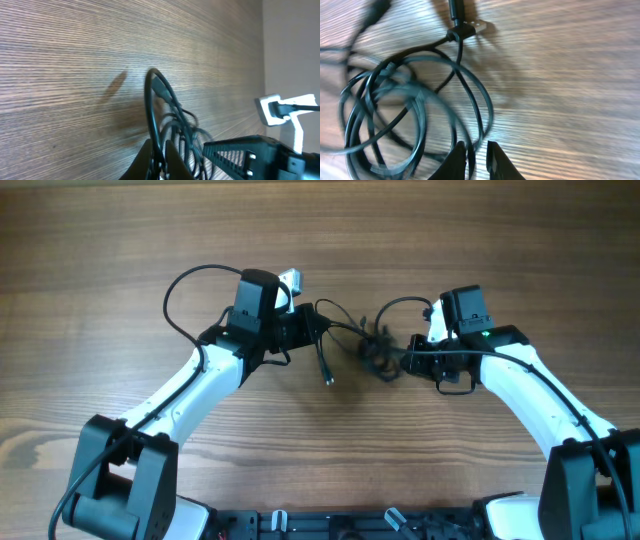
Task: Untangle cables
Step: 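Reach the right gripper into the bundle and grasp another cable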
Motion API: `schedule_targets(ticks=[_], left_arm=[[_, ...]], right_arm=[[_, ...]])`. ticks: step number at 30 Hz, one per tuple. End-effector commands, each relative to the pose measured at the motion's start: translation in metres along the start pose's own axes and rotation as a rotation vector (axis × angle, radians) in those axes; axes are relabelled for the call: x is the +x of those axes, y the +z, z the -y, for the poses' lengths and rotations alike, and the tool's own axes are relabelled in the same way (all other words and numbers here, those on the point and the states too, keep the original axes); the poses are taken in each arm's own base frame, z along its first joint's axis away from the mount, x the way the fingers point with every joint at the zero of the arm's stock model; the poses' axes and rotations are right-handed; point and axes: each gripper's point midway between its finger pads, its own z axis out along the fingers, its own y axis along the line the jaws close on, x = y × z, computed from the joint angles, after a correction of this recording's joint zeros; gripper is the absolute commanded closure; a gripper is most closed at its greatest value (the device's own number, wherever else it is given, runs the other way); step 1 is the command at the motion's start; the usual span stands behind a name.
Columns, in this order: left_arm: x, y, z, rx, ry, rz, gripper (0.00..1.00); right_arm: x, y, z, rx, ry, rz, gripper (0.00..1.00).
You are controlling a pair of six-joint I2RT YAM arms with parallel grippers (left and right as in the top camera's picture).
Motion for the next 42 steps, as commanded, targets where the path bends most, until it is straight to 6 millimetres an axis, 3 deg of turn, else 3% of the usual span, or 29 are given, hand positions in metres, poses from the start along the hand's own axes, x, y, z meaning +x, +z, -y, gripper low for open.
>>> schedule_targets(ticks=[1, 5, 8, 9, 10, 11, 12, 15, 18, 19, 20, 22, 24, 27, 29, 34, 41, 42], left_arm=[[-0.003, -0.008, -0.001, -0.018, -0.006, 0.012, 0.96], [0.001, -0.008, -0.005, -0.036, 0.029, -0.005, 0.96], [0.012, -0.008, -0.006, -0.034, 0.010, -0.054, 0.96], [0.019, -0.008, 0.010, 0.055, 0.017, -0.098, 0.96], [0.025, -0.013, 0.041, 0.220, 0.053, -0.147, 0.96], [0.025, -0.021, 0.069, 0.371, 0.107, -0.170, 0.96], [0.021, -0.027, 0.084, 0.446, 0.119, -0.166, 0.96], [0.009, -0.032, 0.100, 0.504, 0.113, -0.131, 0.96], [0.018, -0.031, 0.109, 0.520, 0.092, -0.163, 0.96], [0.021, -0.031, 0.113, 0.533, 0.102, -0.171, 0.96], [0.020, -0.031, 0.114, 0.536, 0.106, -0.168, 0.96], [0.013, -0.033, 0.109, 0.531, 0.099, -0.151, 0.96], [0.007, -0.036, 0.104, 0.524, 0.090, -0.135, 0.96], [0.007, -0.036, 0.104, 0.525, 0.088, -0.135, 0.96], [0.006, -0.036, 0.104, 0.525, 0.061, -0.142, 0.96], [0.005, -0.037, 0.106, 0.529, 0.037, -0.143, 0.96], [-0.011, -0.046, 0.124, 0.595, -0.033, -0.111, 0.96], [-0.014, -0.050, 0.130, 0.616, -0.036, -0.102, 0.96]], right_arm=[[0.004, 0.002, -0.017, -0.113, -0.077, -0.035, 0.83], [0.003, 0.003, -0.006, -0.049, -0.073, -0.024, 0.83], [0.008, 0.001, -0.021, -0.141, -0.070, -0.053, 0.65], [0.008, 0.001, -0.022, -0.143, -0.070, -0.052, 0.64], [0.006, 0.001, -0.022, -0.145, -0.074, -0.045, 0.62], [0.005, 0.001, -0.023, -0.147, -0.076, -0.040, 0.57], [0.003, 0.001, -0.024, -0.149, -0.080, -0.033, 0.54], [-0.001, 0.001, -0.025, -0.156, -0.087, -0.017, 0.47], [-0.009, 0.001, -0.029, -0.170, -0.051, 0.014, 0.48], [-0.012, 0.001, -0.030, -0.172, -0.036, 0.027, 0.58], [-0.013, 0.001, -0.029, -0.168, -0.033, 0.028, 0.77], [-0.009, 0.005, -0.020, -0.129, -0.023, 0.026, 0.87], [-0.004, 0.008, -0.009, -0.082, -0.001, 0.015, 0.87], [0.001, 0.011, -0.006, -0.079, 0.023, 0.005, 0.71], [0.001, 0.011, -0.009, -0.092, 0.022, 0.004, 0.67], [0.000, 0.005, -0.041, -0.270, -0.017, -0.013, 0.64], [-0.005, 0.006, -0.037, -0.243, 0.002, 0.008, 0.64], [-0.006, 0.008, -0.032, -0.214, 0.005, 0.018, 0.71]])
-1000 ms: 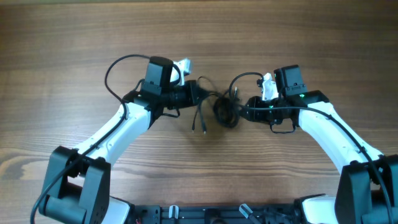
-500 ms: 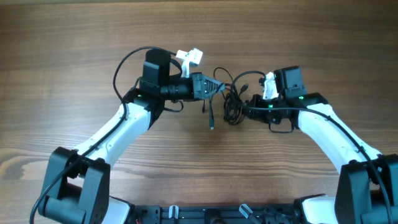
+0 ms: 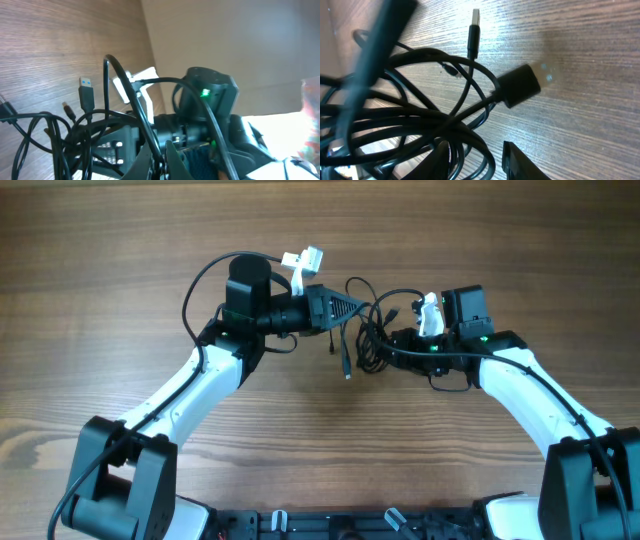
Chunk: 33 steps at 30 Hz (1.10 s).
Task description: Untangle cables
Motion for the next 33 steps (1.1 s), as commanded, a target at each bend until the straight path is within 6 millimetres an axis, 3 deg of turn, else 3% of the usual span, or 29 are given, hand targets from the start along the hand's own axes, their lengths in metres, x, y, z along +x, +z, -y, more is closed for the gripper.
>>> schedule_targets(ticks=[1, 2, 5, 7, 8, 9, 11, 13, 15, 16, 17, 19, 21, 25, 28, 30, 33], left_arm=[[-0.007, -0.004, 0.024, 0.064, -0.017, 0.010, 0.96], [-0.007, -0.004, 0.024, 0.063, -0.018, 0.010, 0.96], [-0.003, -0.004, 0.016, 0.038, 0.042, 0.001, 0.96], [-0.006, -0.013, -0.020, -0.097, 0.067, 0.033, 0.96], [-0.012, -0.023, -0.044, -0.197, 0.064, 0.067, 0.96], [-0.024, -0.051, -0.086, -0.378, 0.033, 0.142, 0.96], [-0.041, -0.088, -0.116, -0.506, -0.025, 0.231, 0.96], [-0.058, -0.123, -0.131, -0.539, -0.073, 0.313, 0.96], [-0.064, -0.141, -0.137, -0.549, -0.103, 0.348, 0.93], [-0.062, -0.143, -0.136, -0.534, -0.115, 0.340, 0.77], [-0.059, -0.139, -0.133, -0.506, -0.120, 0.319, 0.62], [-0.043, -0.118, -0.120, -0.439, -0.125, 0.234, 0.45], [-0.022, -0.089, -0.110, -0.419, -0.111, 0.145, 0.45], [0.010, -0.044, -0.091, -0.387, -0.050, 0.021, 0.49], [0.022, -0.029, -0.083, -0.369, -0.024, -0.020, 0.50], [0.030, -0.021, -0.077, -0.348, -0.012, -0.049, 0.48], [0.030, -0.004, -0.049, -0.229, 0.087, -0.071, 0.39]], right_arm=[[0.000, 0.004, 0.017, 0.068, 0.027, 0.008, 0.85], [0.000, 0.004, 0.019, 0.079, 0.028, 0.011, 0.96], [0.002, 0.001, 0.038, 0.188, 0.048, 0.019, 0.96], [0.009, -0.009, 0.073, 0.384, 0.074, 0.021, 0.96], [0.012, -0.014, 0.081, 0.438, 0.065, 0.011, 0.96], [0.012, -0.020, 0.080, 0.449, 0.019, 0.001, 0.96], [0.003, -0.040, 0.082, 0.512, 0.006, 0.045, 0.96], [-0.009, -0.065, 0.078, 0.573, -0.023, 0.125, 0.96], [-0.019, -0.081, 0.062, 0.551, -0.071, 0.196, 0.96], [-0.022, -0.088, 0.054, 0.532, -0.084, 0.229, 0.96], [-0.024, -0.092, 0.042, 0.483, -0.122, 0.249, 0.96], [-0.021, -0.085, -0.010, 0.224, -0.301, 0.224, 0.96], [-0.012, -0.082, -0.060, -0.052, -0.424, 0.192, 0.96], [-0.005, -0.095, -0.117, -0.361, -0.550, 0.196, 0.96], [-0.017, -0.093, -0.109, -0.297, -0.490, 0.233, 0.96], [-0.013, -0.094, -0.113, -0.325, -0.493, 0.217, 0.96], [-0.010, -0.093, -0.111, -0.328, -0.479, 0.200, 0.96]])
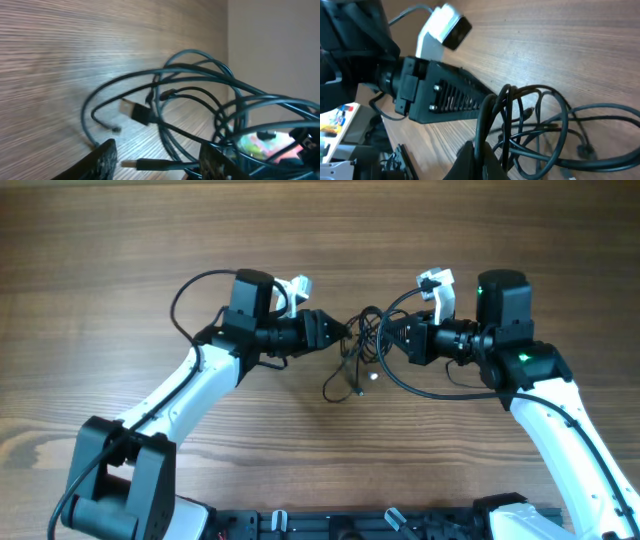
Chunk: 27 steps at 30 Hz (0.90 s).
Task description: Untangle cables
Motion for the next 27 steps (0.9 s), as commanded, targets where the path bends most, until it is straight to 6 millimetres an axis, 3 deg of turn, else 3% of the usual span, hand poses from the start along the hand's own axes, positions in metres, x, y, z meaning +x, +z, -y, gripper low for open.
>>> schedule_targets(ticks=[1, 4, 7, 9, 11, 13, 15, 17, 18, 20, 22, 23, 25, 27], left_arm=[[0.000, 0.004, 0.047, 0.146, 0.159, 0.001, 0.36], [-0.002, 0.013, 0.062, 0.157, 0.230, 0.036, 0.36], [-0.011, 0.018, 0.048, 0.055, 0.218, 0.100, 0.42], [-0.020, 0.018, 0.031, -0.049, 0.198, 0.160, 0.60], [-0.028, 0.015, 0.019, -0.112, 0.182, 0.200, 0.75], [-0.036, 0.009, 0.013, -0.122, 0.170, 0.221, 0.90], [-0.041, 0.003, 0.010, -0.123, 0.160, 0.234, 0.93], [-0.043, -0.001, 0.011, -0.108, 0.157, 0.235, 0.94], [-0.042, -0.001, 0.013, -0.099, 0.159, 0.230, 0.94], [-0.037, -0.001, 0.021, -0.060, 0.166, 0.205, 0.94], [-0.031, -0.003, 0.033, -0.009, 0.178, 0.174, 0.94], [-0.029, -0.005, 0.039, 0.015, 0.186, 0.164, 0.93], [-0.025, -0.010, 0.053, 0.062, 0.204, 0.151, 0.92], [-0.017, -0.014, 0.072, 0.154, 0.242, 0.111, 0.92]], right_arm=[[0.000, -0.003, -0.014, -0.062, 0.015, -0.001, 0.96], [0.002, -0.004, -0.022, -0.107, 0.014, -0.011, 0.96], [0.003, -0.005, -0.032, -0.162, 0.011, -0.021, 0.96], [0.004, -0.007, -0.039, -0.205, 0.006, -0.028, 0.96], [0.005, -0.006, -0.033, -0.174, 0.016, -0.029, 0.96], [0.013, -0.003, -0.002, 0.008, 0.071, -0.040, 0.96], [0.025, -0.008, 0.035, 0.225, 0.134, -0.064, 0.96], [0.042, -0.026, 0.079, 0.501, 0.226, -0.085, 0.94], [0.047, -0.035, 0.092, 0.596, 0.268, -0.082, 0.82], [0.054, -0.057, 0.117, 0.797, 0.372, -0.044, 0.80], [0.054, -0.059, 0.120, 0.818, 0.383, -0.032, 0.80], [0.052, -0.057, 0.118, 0.803, 0.382, -0.028, 0.76], [0.044, -0.037, 0.096, 0.625, 0.330, -0.048, 0.61], [0.035, -0.019, 0.066, 0.414, 0.228, -0.067, 0.57]])
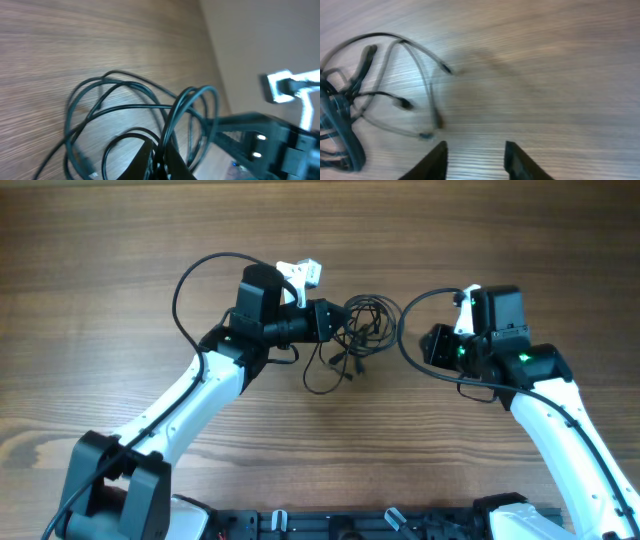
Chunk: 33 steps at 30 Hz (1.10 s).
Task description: Untangle cables
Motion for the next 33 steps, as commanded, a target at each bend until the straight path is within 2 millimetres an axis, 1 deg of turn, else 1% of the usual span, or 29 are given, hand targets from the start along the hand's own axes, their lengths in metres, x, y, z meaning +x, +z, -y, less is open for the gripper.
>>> schedule_targets(ticks=[1, 2, 3, 7, 10, 11, 14, 15, 18, 19, 21, 22, 24, 25, 26, 27, 28, 29, 31, 32, 33], left_arm=[[0.003, -0.014, 0.051, 0.213, 0.080, -0.051, 0.92], [0.005, -0.016, 0.058, 0.251, 0.085, -0.066, 0.92], [0.006, -0.016, 0.059, 0.256, 0.069, -0.072, 0.92], [0.009, -0.018, 0.063, 0.279, 0.070, -0.091, 0.91], [0.010, -0.018, 0.066, 0.295, 0.077, -0.097, 0.90], [0.009, -0.019, 0.067, 0.302, 0.084, -0.093, 0.90], [0.003, -0.022, 0.081, 0.353, 0.102, -0.073, 0.90], [0.002, -0.022, 0.088, 0.376, 0.120, -0.067, 0.89], [0.008, -0.018, 0.105, 0.420, 0.170, -0.071, 0.90], [0.010, -0.017, 0.107, 0.425, 0.174, -0.075, 0.90], [0.013, -0.016, 0.111, 0.432, 0.180, -0.081, 0.90], [0.013, -0.016, 0.110, 0.431, 0.179, -0.081, 0.90], [0.009, -0.018, 0.107, 0.424, 0.176, -0.070, 0.91], [0.004, -0.020, 0.100, 0.408, 0.163, -0.062, 0.91], [0.001, -0.022, 0.092, 0.389, 0.145, -0.059, 0.91], [-0.002, -0.026, 0.068, 0.328, 0.125, -0.061, 0.93], [-0.001, -0.029, 0.052, 0.282, 0.105, -0.067, 0.94], [-0.001, -0.032, 0.029, 0.209, 0.064, -0.069, 0.95], [-0.001, -0.040, -0.008, 0.083, 0.013, -0.066, 0.96], [-0.002, -0.048, -0.027, 0.023, -0.021, -0.060, 0.96], [-0.005, -0.055, -0.039, -0.007, -0.040, -0.048, 0.96]], right_arm=[[0.004, -0.009, -0.043, -0.240, -0.110, -0.021, 0.57], [0.000, -0.009, -0.044, -0.246, -0.083, -0.011, 0.56], [-0.003, -0.011, -0.049, -0.271, -0.056, -0.005, 0.55], [-0.010, -0.025, -0.085, -0.477, -0.111, 0.014, 0.55], [-0.007, -0.036, -0.105, -0.604, -0.146, 0.001, 0.55], [-0.006, -0.038, -0.107, -0.619, -0.148, -0.005, 0.55], [-0.004, -0.041, -0.110, -0.647, -0.151, -0.018, 0.56], [-0.003, -0.042, -0.112, -0.657, -0.152, -0.020, 0.56], [-0.003, -0.042, -0.113, -0.658, -0.148, -0.024, 0.57], [-0.002, -0.042, -0.114, -0.660, -0.132, -0.031, 0.57], [-0.004, -0.042, -0.115, -0.660, -0.104, -0.031, 0.63], [-0.007, -0.039, -0.112, -0.635, -0.072, -0.028, 0.77], [-0.008, -0.035, -0.105, -0.590, -0.049, -0.023, 0.93], [-0.007, -0.028, -0.094, -0.519, -0.024, -0.023, 0.96], [-0.006, -0.019, -0.077, -0.416, 0.006, -0.019, 0.96], [-0.003, -0.008, -0.045, -0.234, 0.046, -0.009, 0.96], [-0.001, -0.004, -0.024, -0.120, 0.063, -0.001, 0.95], [0.000, -0.003, -0.008, -0.029, 0.072, 0.007, 0.96], [-0.001, -0.004, 0.017, 0.107, 0.078, 0.033, 0.96], [-0.003, -0.005, 0.023, 0.142, 0.077, 0.048, 0.96], [-0.006, -0.006, 0.029, 0.175, 0.075, 0.064, 0.96]])
